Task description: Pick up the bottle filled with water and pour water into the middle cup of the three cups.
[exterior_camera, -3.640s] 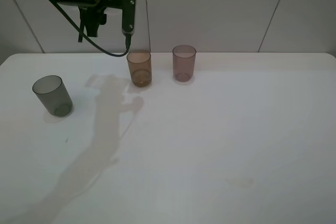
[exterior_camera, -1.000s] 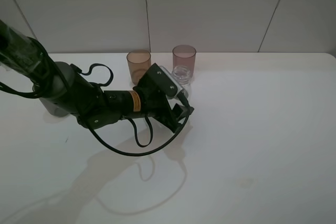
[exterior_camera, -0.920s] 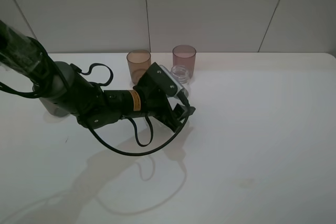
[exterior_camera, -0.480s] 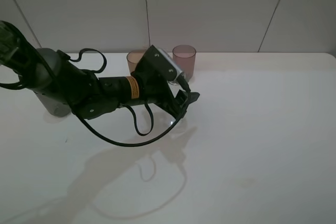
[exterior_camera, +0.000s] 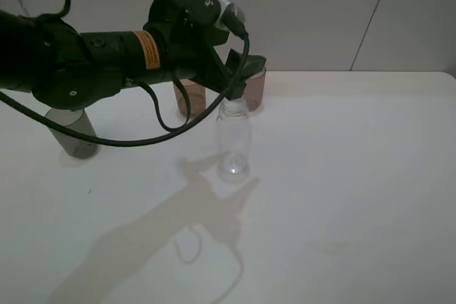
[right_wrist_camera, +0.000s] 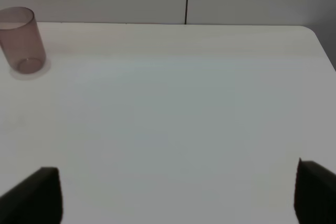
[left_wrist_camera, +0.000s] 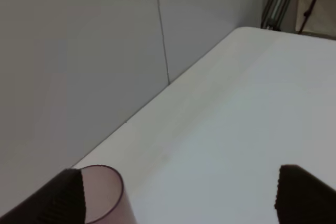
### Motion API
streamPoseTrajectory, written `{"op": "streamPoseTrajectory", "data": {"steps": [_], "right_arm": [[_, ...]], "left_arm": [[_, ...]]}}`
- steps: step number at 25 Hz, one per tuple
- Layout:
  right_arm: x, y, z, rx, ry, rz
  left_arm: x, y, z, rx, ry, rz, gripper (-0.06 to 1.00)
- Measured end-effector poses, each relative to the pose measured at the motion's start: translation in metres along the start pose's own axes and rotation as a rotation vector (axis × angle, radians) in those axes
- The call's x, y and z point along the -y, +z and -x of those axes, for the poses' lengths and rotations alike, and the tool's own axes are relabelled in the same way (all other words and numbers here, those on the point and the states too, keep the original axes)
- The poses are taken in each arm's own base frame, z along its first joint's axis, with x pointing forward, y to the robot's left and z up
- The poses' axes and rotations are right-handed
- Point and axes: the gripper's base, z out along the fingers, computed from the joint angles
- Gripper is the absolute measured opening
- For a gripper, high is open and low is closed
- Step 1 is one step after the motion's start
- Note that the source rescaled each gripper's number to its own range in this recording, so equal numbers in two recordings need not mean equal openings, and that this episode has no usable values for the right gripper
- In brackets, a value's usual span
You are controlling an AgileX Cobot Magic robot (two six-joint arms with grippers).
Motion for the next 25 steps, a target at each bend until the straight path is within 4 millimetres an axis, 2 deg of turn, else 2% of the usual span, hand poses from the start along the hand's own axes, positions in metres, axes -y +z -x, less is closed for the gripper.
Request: {"op": "streamPoseTrajectory", "data": {"steps": [4,7,10,14,18,21,25], "right_arm": [[0.0,0.0,0.0,0.0,0.0,0.0],[0.0,0.0,0.0,0.0,0.0,0.0],[0.0,0.0,0.0,0.0,0.0,0.0],[0.0,0.0,0.0,0.0,0.0,0.0],[0.0,0.0,0.0,0.0,0.0,0.0],[0.0,0.0,0.0,0.0,0.0,0.0],[0.0,0.0,0.0,0.0,0.0,0.0]], "left_arm": [[-0.009,-0.036,0.033,-0.08,-0.096,0.119,0.86],[-0.016,-0.075,0.056,-0.16,-0.162,0.221,0.86],[-0.023,-0.121,0.067,-0.232,-0.236,0.32,0.86],[-0.018,-0.189,0.07,-0.286,-0.305,0.421,0.86],[-0.003,-0.255,0.068,-0.273,-0.336,0.502,0.86],[0.011,-0.295,0.067,-0.236,-0.348,0.534,0.86],[0.027,-0.332,0.063,-0.185,-0.352,0.545,0.86]]}}
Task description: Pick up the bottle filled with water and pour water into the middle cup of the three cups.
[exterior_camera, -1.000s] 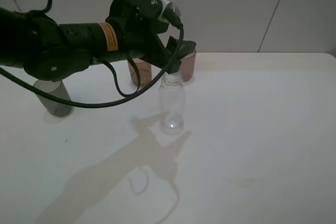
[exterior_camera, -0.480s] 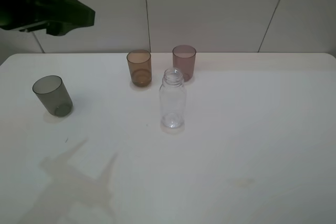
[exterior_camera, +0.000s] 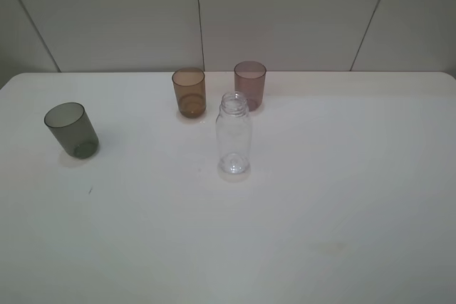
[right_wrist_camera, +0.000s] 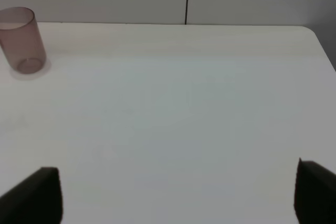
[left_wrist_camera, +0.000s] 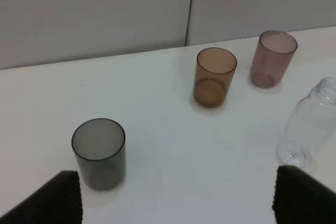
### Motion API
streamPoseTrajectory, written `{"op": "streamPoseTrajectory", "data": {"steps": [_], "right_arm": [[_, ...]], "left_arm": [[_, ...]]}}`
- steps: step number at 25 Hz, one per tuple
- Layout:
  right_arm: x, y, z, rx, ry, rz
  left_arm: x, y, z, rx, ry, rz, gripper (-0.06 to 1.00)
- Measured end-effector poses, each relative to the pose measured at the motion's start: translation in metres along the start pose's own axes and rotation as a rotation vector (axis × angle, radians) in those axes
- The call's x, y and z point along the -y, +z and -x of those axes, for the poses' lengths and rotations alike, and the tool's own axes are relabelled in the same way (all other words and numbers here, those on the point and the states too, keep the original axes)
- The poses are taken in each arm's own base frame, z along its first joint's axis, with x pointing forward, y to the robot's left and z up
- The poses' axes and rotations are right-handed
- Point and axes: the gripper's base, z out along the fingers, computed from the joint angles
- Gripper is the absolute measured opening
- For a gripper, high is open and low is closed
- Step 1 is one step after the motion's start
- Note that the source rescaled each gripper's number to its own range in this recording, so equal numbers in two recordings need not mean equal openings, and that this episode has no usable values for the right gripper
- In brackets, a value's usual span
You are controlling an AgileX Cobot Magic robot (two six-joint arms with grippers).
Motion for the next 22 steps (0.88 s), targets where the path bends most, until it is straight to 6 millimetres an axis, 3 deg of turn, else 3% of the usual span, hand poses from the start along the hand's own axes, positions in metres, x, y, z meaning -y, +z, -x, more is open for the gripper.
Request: {"op": "streamPoseTrajectory", "data": {"steps": [5,9,15,22], "right_arm": [[0.0,0.0,0.0,0.0,0.0,0.0],[0.0,0.0,0.0,0.0,0.0,0.0],[0.0,0.0,0.0,0.0,0.0,0.0],[0.0,0.0,0.0,0.0,0.0,0.0]], "left_arm": [[-0.001,-0.033,-0.022,-0.002,0.075,-0.082,0.86],[-0.002,-0.043,-0.042,0.001,0.095,-0.118,0.86],[-0.002,-0.03,-0.077,-0.037,0.095,-0.149,0.86],[0.001,-0.023,-0.087,-0.093,0.137,-0.178,0.86]]}}
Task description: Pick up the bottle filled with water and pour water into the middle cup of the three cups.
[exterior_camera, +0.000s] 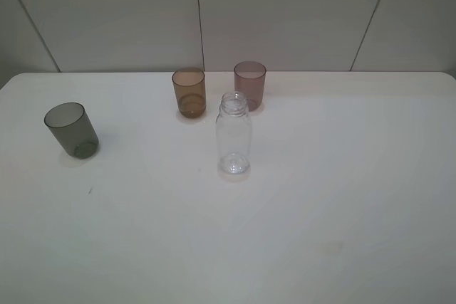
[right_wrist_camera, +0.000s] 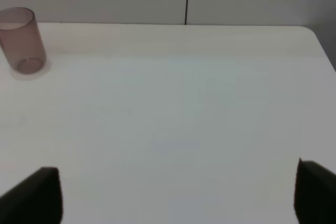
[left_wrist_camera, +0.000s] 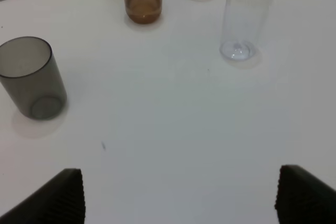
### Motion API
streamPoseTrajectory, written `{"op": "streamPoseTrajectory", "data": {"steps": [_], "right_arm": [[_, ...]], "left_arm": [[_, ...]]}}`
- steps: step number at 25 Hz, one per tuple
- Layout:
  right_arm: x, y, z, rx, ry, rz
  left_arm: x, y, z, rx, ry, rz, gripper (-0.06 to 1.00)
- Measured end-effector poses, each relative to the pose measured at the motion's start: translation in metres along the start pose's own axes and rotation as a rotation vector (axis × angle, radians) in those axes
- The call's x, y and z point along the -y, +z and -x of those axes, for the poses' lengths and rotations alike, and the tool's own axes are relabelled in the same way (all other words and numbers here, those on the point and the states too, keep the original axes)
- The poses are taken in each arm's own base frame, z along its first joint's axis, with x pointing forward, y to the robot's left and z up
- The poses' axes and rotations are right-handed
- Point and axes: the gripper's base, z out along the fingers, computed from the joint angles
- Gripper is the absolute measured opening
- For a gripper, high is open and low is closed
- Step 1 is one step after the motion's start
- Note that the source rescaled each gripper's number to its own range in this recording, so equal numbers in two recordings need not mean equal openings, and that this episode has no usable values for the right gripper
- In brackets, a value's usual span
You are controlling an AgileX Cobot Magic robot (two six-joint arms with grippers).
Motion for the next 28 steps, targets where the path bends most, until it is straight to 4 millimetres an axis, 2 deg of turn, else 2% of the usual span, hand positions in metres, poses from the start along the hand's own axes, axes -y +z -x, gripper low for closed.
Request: {"op": "streamPoseTrajectory", "data": {"steps": [12,23,28], "right_arm": [[0.0,0.0,0.0,0.0,0.0,0.0],[0.0,0.0,0.0,0.0,0.0,0.0],[0.0,0.0,0.0,0.0,0.0,0.0]], "left_arm": [[0.0002,0.0008,-0.001,-0.008,0.004,0.008,0.86],[0.0023,0.0024,-0.0003,0.0,-0.164,0.351,0.86],[0.0024,0.0025,-0.0003,0.0,-0.178,0.38,0.86]]}}
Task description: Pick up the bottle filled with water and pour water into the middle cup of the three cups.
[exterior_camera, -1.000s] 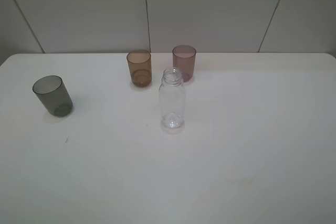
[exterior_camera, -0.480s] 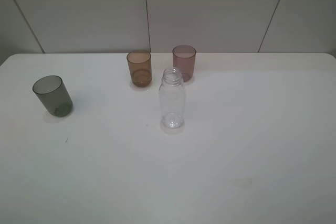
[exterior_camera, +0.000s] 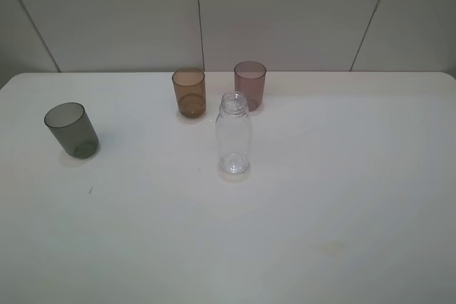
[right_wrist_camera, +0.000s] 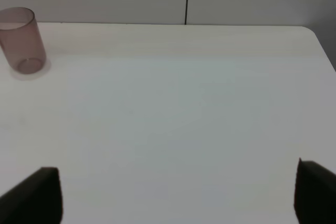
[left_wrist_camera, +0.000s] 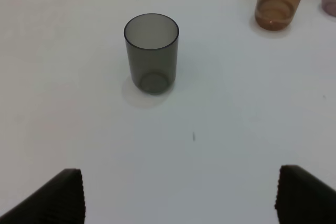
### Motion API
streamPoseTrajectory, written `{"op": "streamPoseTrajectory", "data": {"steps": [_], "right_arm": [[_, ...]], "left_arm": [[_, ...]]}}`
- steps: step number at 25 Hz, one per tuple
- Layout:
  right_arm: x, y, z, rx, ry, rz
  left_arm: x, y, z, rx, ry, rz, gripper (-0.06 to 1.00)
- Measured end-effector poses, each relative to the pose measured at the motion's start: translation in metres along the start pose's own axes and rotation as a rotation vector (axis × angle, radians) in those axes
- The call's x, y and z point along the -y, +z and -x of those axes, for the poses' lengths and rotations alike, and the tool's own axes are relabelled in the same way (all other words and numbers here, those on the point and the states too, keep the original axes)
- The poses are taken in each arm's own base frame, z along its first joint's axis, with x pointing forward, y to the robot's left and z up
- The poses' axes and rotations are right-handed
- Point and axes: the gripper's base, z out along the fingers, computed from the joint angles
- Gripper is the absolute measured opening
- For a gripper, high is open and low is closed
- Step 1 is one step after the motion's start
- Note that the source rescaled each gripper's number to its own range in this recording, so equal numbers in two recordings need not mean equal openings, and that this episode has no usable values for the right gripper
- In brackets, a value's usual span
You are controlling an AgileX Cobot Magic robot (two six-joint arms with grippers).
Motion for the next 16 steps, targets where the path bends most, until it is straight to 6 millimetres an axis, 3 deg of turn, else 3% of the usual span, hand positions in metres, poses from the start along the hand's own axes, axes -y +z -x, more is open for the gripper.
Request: {"op": "streamPoseTrajectory", "data": {"steps": [16], "right_arm": [[0.0,0.0,0.0,0.0,0.0,0.0]], "left_arm": [[0.0,0.0,-0.0001,-0.001,0.0,0.0,0.86]]}}
